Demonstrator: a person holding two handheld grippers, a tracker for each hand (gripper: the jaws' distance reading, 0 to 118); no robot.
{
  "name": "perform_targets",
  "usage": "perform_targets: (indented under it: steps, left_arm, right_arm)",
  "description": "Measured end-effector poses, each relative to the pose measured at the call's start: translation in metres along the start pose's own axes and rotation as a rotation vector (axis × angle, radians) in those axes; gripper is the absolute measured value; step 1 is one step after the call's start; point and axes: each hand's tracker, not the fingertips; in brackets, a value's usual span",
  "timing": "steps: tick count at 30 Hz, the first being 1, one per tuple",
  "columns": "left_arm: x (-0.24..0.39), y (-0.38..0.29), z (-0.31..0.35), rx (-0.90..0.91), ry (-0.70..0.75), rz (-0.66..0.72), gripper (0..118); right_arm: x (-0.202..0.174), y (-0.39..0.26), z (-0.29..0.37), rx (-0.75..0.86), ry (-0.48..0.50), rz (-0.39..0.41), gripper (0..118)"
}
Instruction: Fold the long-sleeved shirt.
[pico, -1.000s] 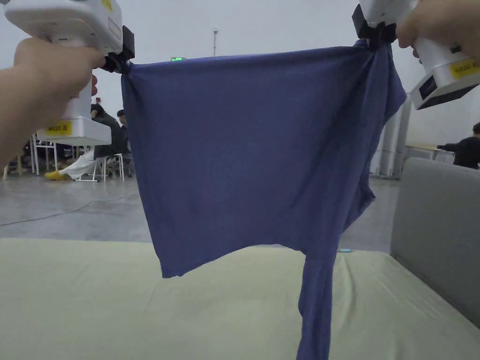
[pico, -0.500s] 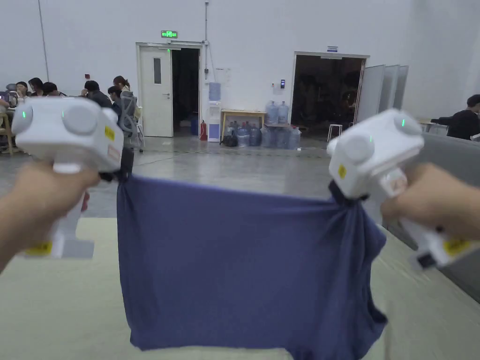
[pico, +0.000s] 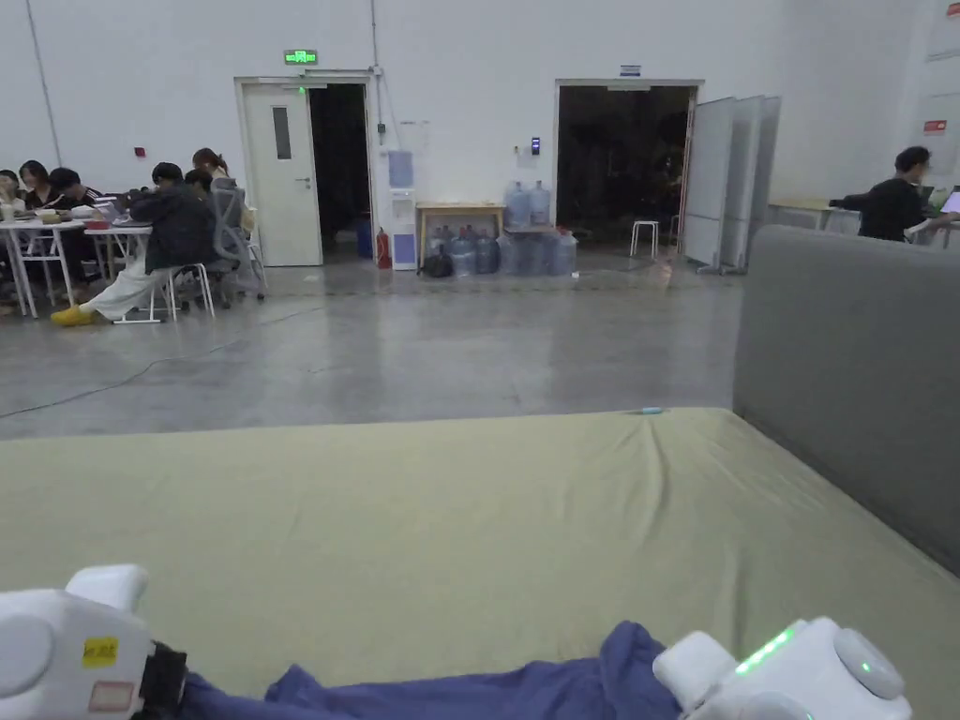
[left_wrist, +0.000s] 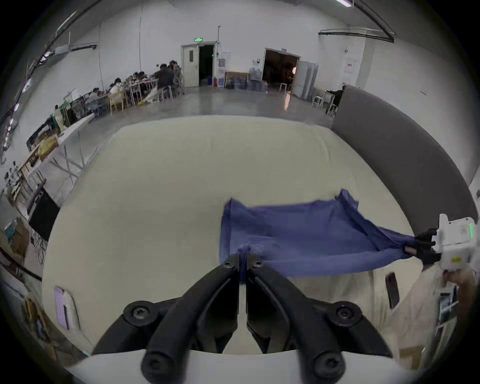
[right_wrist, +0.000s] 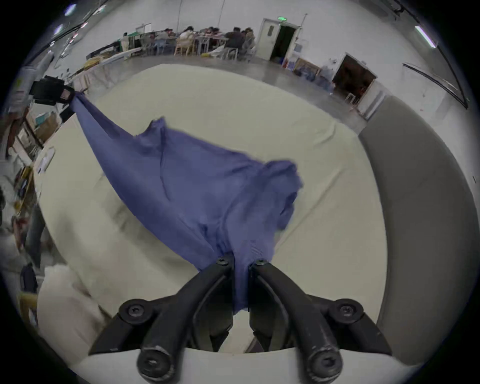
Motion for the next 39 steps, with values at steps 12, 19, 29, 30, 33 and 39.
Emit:
perform_targets:
  steps: [12,19,29,30,33,39]
  left_arm:
    - [-0.024,-0.185,0.024,-0.18,0.03,0.015,0]
    - [-0.03,-0.231,0.032,-0.211,0.094,0.014,0]
    - [-0.025,-0.265,-0.01,-0.311,0.053,0.06,0]
    - [-0.026,-0.269,-0.017,-0.322,0.04,0.073,0]
    - [-0.022,-0.265,-0.019,-0.322,0.032,0.086,0]
    - [-0.002,-0.225,0.034,-0.064,-0.055,0.134,115]
  right_arm:
    - [-0.072,-0.126,0.0,-0.161,0.133,-0.083,5]
    - [-0.086,-0.153,-0.015,-0.228,0.135,-0.16,5]
    - [-0.091,-0.166,-0.063,-0.33,0.138,-0.25,5]
    - [-0.09,-0.167,-0.066,-0.341,0.145,-0.268,6]
    - [-0.078,-0.165,-0.068,-0.334,0.2,-0.351,29]
    - [-0.052,-0.153,0.02,-0.042,0.226,-0.532,88]
